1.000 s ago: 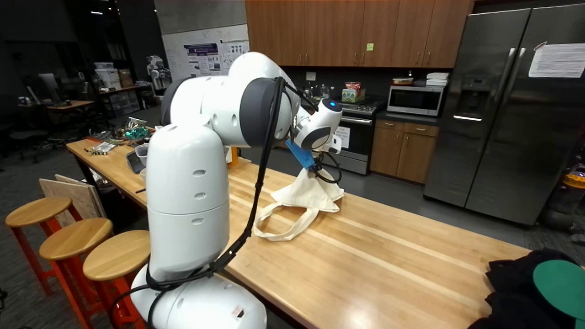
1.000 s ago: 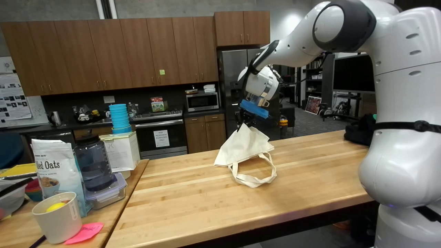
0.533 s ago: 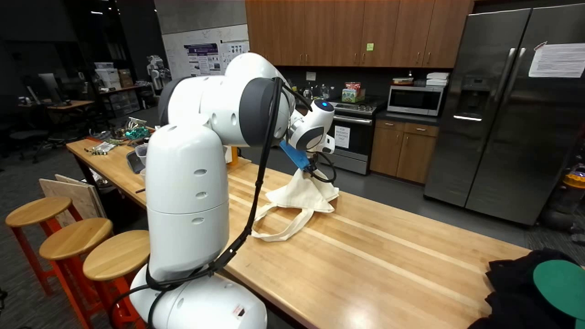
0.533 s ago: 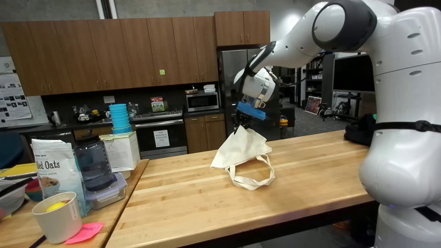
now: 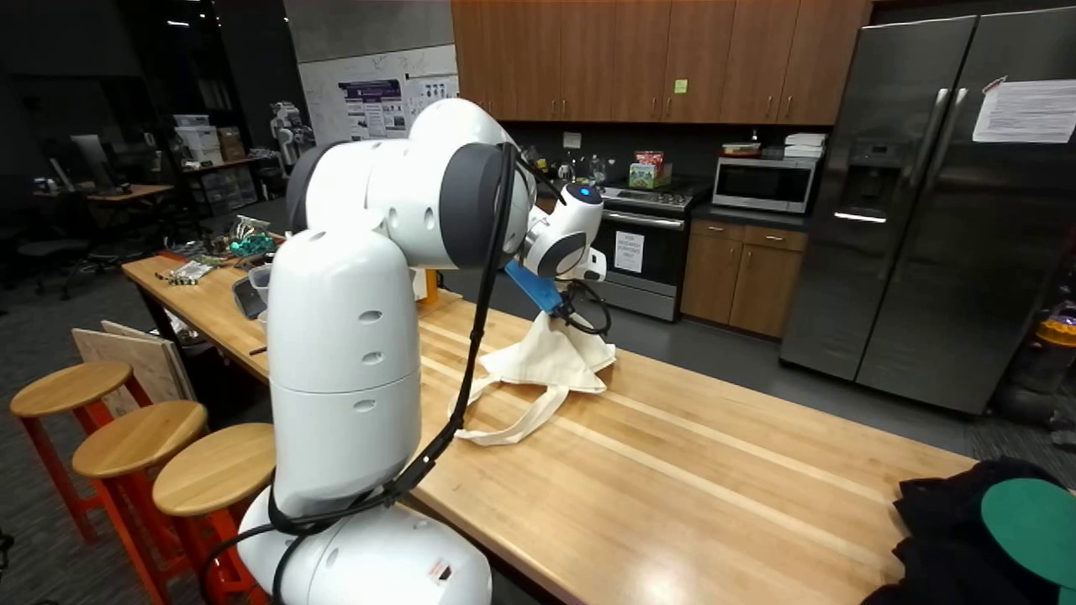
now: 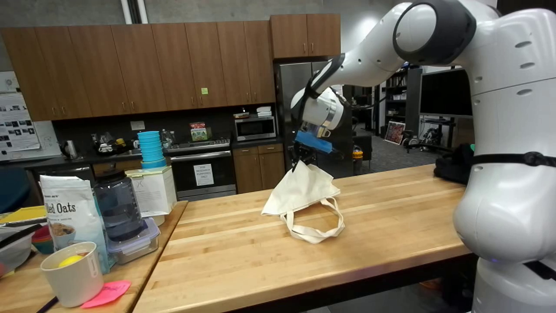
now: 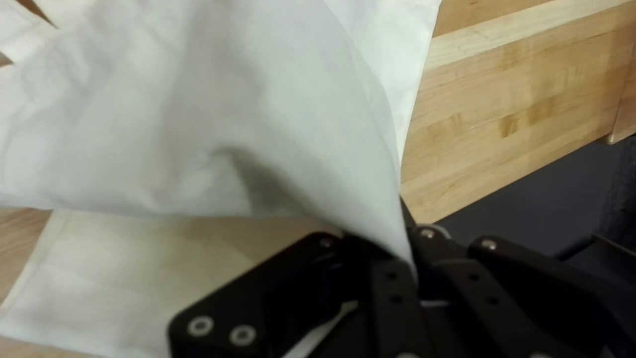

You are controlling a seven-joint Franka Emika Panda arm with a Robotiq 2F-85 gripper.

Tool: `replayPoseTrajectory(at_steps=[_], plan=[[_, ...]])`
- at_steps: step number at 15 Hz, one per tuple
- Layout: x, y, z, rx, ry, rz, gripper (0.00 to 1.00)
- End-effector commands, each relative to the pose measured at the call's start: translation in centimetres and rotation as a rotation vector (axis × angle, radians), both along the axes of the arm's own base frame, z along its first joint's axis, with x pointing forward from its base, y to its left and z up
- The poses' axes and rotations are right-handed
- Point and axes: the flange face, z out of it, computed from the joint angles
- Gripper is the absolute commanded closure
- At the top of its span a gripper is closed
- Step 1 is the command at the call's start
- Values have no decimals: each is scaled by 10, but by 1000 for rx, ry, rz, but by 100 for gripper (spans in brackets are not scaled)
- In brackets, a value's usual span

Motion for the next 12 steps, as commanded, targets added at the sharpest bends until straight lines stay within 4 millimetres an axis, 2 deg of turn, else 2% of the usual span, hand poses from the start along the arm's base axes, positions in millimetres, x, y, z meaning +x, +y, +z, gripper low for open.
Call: replayPoseTrajectory(at_steps=[1, 12], plan=[[-5, 4, 7, -19, -3, -6, 99], [-8, 9, 4, -27, 0, 3, 99]])
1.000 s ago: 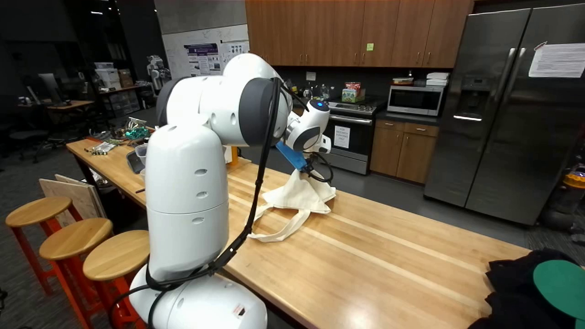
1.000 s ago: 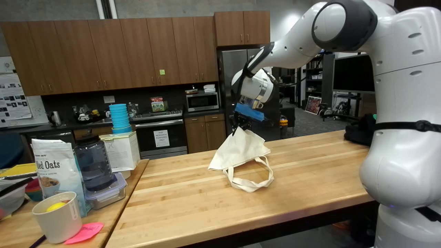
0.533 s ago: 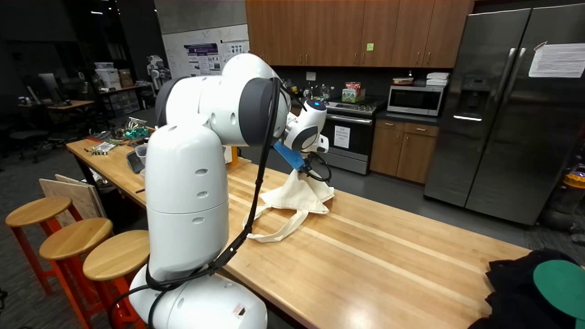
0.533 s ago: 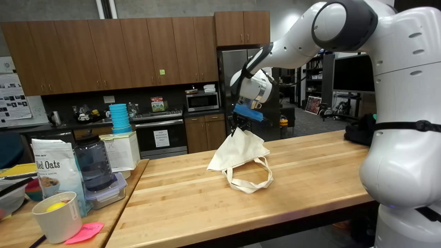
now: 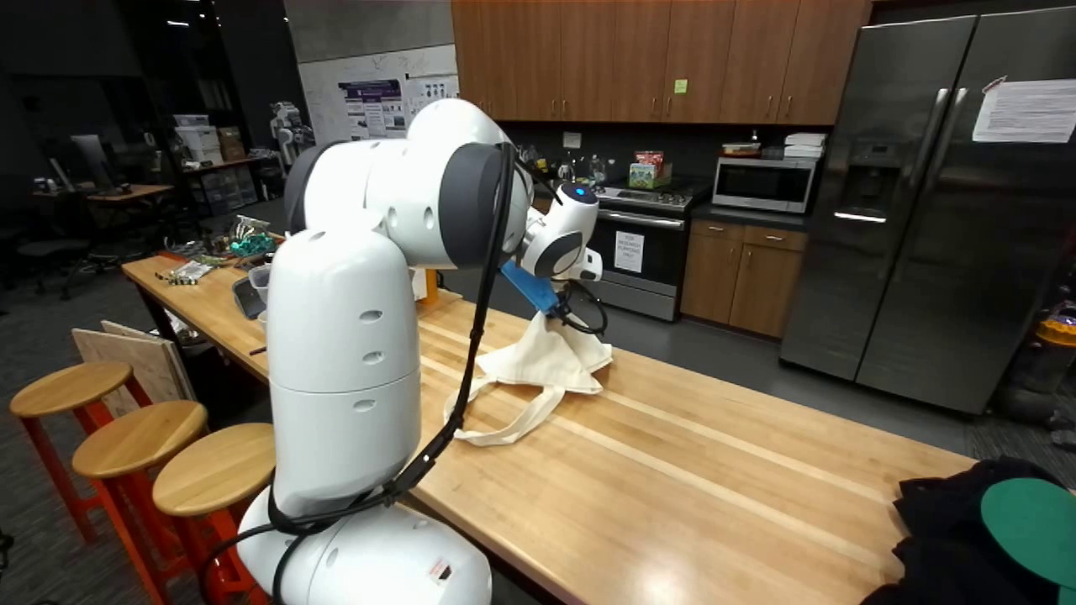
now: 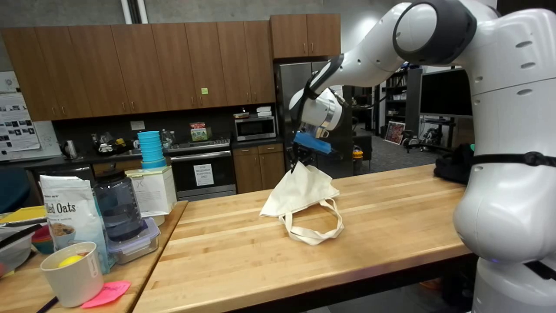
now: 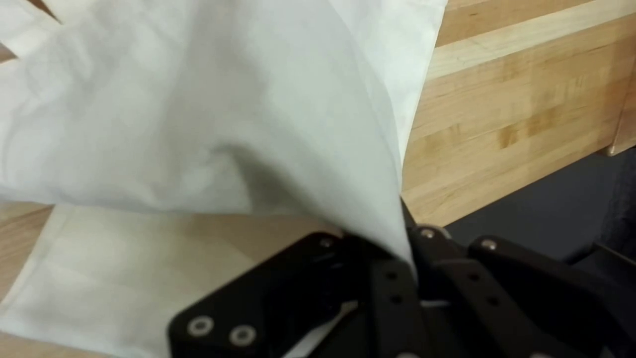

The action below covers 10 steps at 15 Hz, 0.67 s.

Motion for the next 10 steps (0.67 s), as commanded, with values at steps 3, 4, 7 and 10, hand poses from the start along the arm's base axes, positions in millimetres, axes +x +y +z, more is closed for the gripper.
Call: replayPoseTrajectory(at_steps=[3, 4, 7, 10], plan=[[-8, 1, 2, -23, -3, -11, 99], [-9, 1, 0, -28, -3, -9, 99], [-11, -2, -5, -43, -3, -6, 99], [-13, -9, -9, -43, -2, -13, 99]])
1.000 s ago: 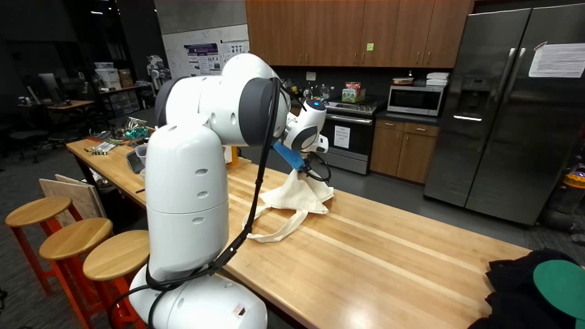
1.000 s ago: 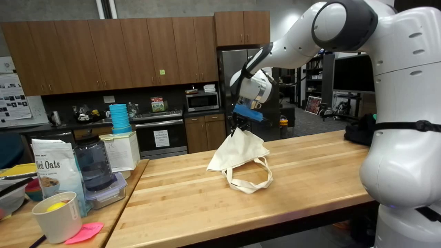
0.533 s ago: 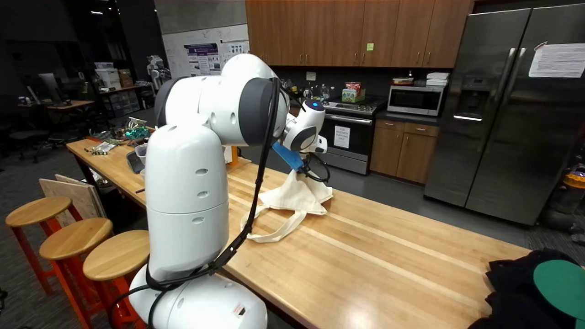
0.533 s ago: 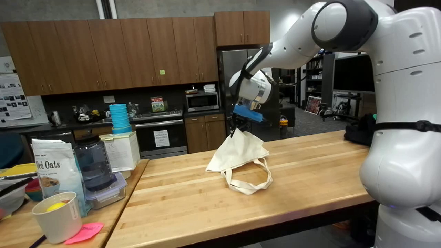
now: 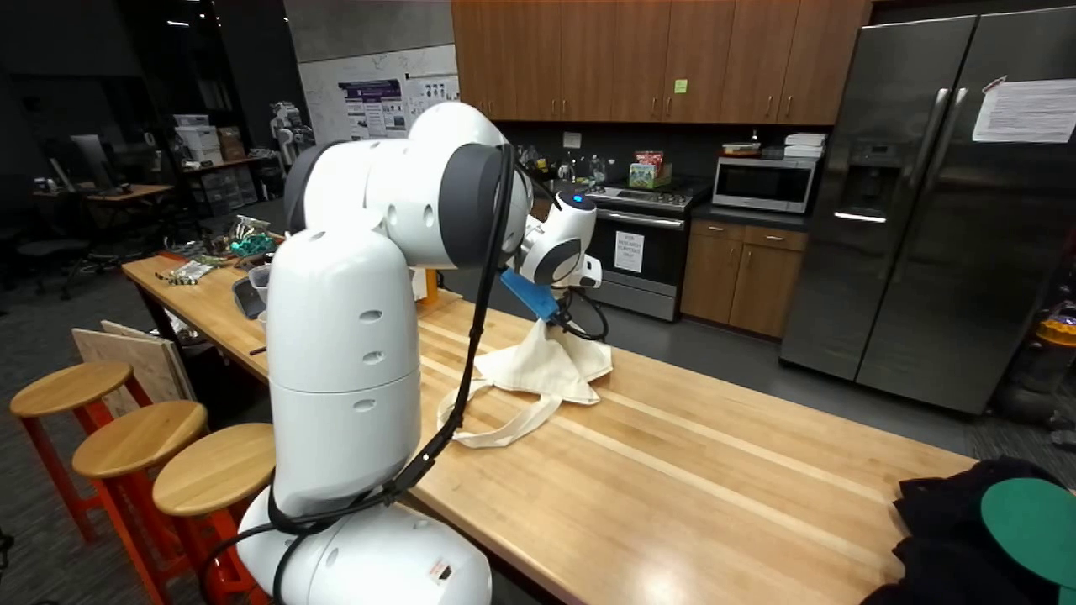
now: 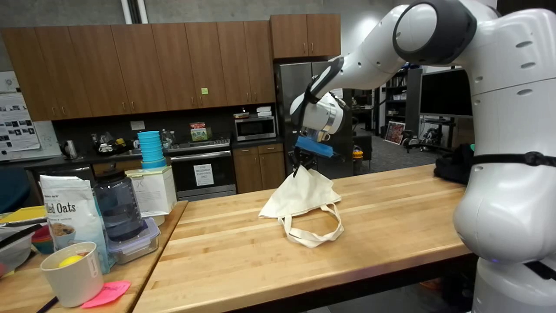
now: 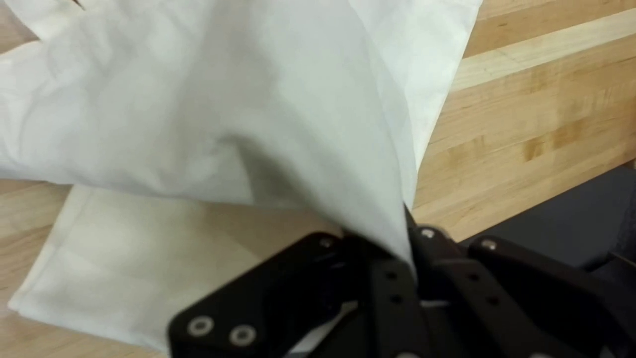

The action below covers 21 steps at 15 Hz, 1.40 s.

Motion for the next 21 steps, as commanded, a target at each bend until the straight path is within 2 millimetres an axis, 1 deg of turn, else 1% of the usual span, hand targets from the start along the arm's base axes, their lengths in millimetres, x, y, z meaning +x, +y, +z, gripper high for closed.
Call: replayPoseTrajectory(at_steps=[1, 8, 17, 21], plan=[[-7, -8, 5, -12, -9, -22, 99], [-9, -24, -7, -21, -4, -47, 99], [-17, -31, -20, -38, 1, -46, 99], [-25, -36, -26, -44, -2, -38, 99]])
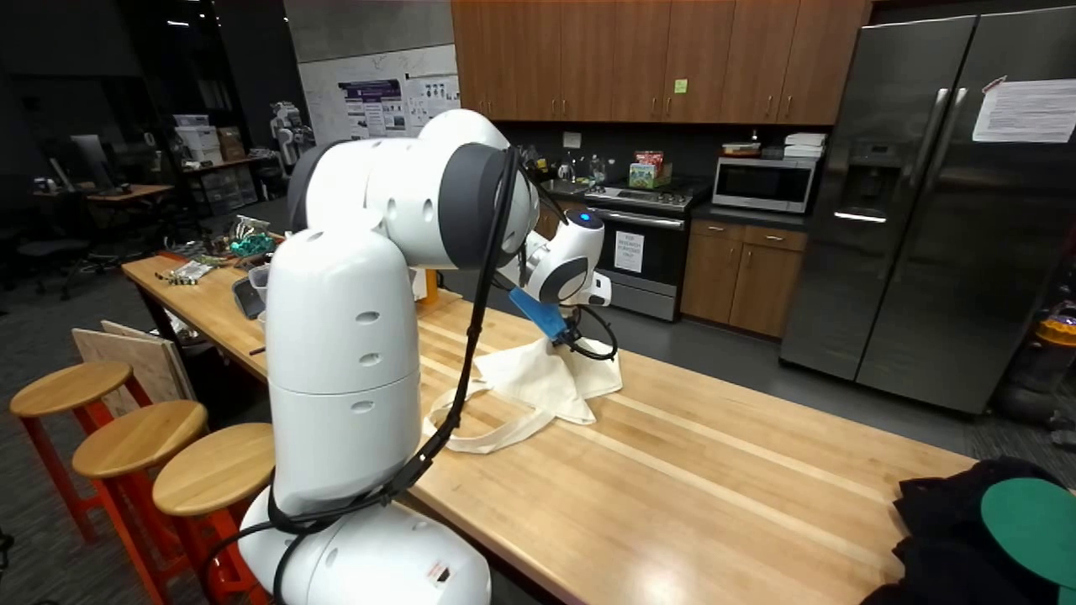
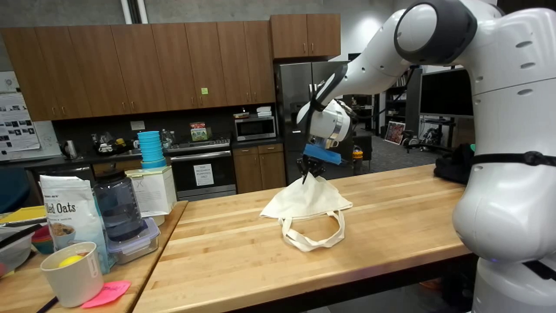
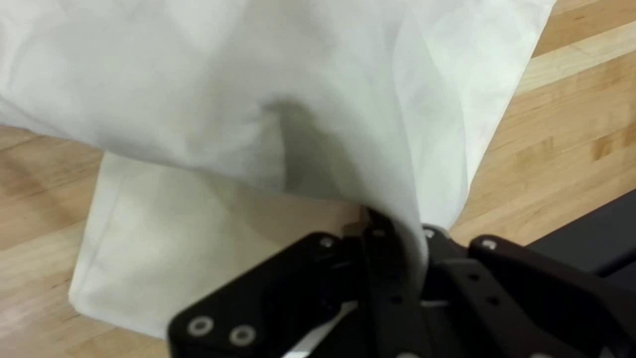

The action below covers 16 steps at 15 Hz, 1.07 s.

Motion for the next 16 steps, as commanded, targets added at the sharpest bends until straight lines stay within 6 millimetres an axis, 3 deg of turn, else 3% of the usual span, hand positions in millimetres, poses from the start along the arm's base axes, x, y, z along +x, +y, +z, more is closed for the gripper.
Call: replayPoseTrajectory(at_steps=[1, 7, 16], plan=[[-14, -10, 2, -20, -18, 14, 99], [-17, -27, -2, -21, -16, 2, 99], [-10, -69, 1, 24, -12, -90, 99]])
